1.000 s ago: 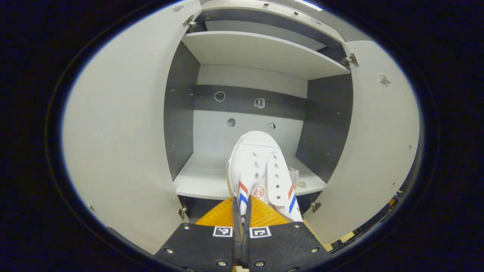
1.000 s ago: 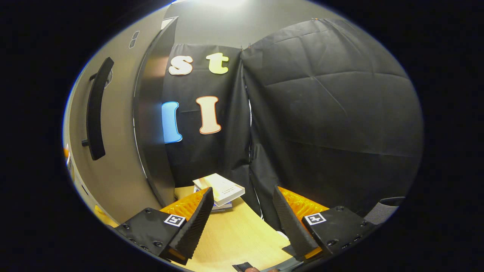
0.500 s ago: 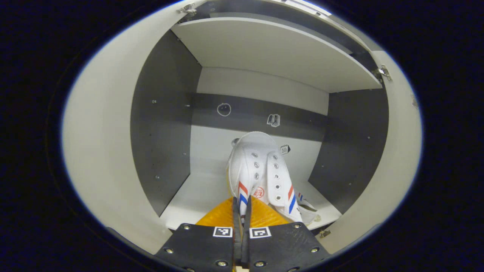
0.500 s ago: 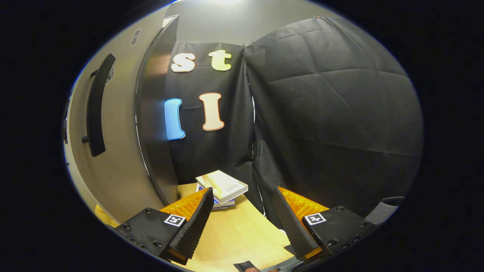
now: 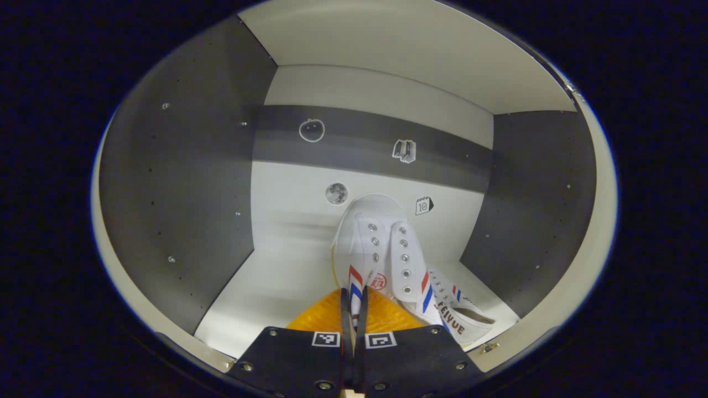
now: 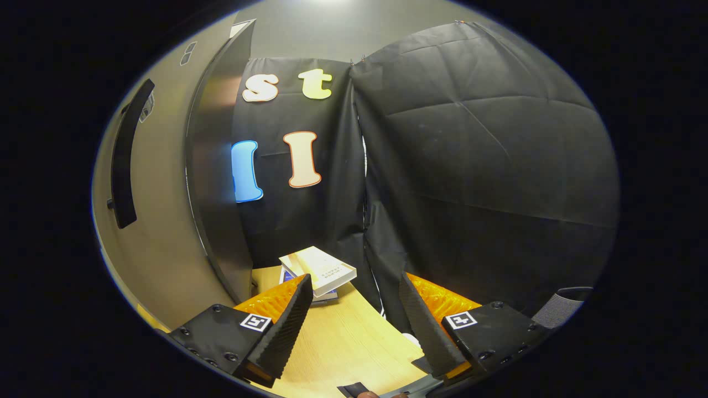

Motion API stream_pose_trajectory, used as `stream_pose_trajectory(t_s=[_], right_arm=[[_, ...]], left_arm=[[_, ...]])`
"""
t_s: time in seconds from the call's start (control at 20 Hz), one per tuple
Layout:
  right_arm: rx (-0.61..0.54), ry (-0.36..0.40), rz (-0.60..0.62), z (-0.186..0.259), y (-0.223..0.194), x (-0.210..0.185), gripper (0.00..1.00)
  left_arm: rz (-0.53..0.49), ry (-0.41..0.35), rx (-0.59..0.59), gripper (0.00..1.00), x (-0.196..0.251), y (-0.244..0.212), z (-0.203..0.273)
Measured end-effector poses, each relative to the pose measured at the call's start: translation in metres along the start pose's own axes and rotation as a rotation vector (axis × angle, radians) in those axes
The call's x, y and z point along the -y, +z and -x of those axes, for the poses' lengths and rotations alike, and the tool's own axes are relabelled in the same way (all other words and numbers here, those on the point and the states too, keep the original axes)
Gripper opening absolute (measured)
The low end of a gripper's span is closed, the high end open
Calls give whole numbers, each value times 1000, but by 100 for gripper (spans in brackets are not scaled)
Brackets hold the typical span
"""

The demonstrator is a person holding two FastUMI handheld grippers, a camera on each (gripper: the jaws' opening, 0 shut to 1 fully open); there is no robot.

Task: Grab one shoe with the right hand and put it into the shoe cabinet, grab the other shoe with the left hand and put it into the shoe cabinet; then close the right door with the right hand and the left door with the left hand.

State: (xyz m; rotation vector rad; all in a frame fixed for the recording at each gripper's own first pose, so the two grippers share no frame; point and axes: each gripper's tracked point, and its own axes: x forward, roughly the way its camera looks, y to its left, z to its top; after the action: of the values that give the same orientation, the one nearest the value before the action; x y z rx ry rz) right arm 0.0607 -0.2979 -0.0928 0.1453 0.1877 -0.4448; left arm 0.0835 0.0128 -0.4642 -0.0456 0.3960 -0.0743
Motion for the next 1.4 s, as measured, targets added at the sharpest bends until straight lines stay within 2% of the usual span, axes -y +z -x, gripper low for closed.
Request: stream_pose_trajectory(t_s=[0.65, 0.75, 0.8, 0.85, 0.95, 1.05, 1.3, 1.4], right_arm=[[-5, -13, -14, -6, -5, 2, 98], [-9, -17, -23, -4, -8, 4, 98], [-11, -18, -31, -2, -8, 4, 98], [-10, -18, -40, -2, -8, 5, 98], [-2, -15, -53, -1, -4, 5, 98], [8, -13, -46, -1, 1, 6, 98], [44, 21, -75, -2, 32, 1, 98], [72, 31, -65, -1, 49, -1, 98]], left_arm=[[-62, 36, -92, 3, 2, -8, 3], [-65, 31, -55, 7, 9, 1, 6], [-86, 45, -21, 14, 8, 13, 11], [-117, 44, 4, 9, 9, 20, 17], [-171, 54, 44, 53, 14, 32, 33], [-225, 96, 86, 96, 16, 40, 58], [-246, 99, 228, 97, 43, 58, 145], [-237, 121, 287, 97, 48, 64, 184]])
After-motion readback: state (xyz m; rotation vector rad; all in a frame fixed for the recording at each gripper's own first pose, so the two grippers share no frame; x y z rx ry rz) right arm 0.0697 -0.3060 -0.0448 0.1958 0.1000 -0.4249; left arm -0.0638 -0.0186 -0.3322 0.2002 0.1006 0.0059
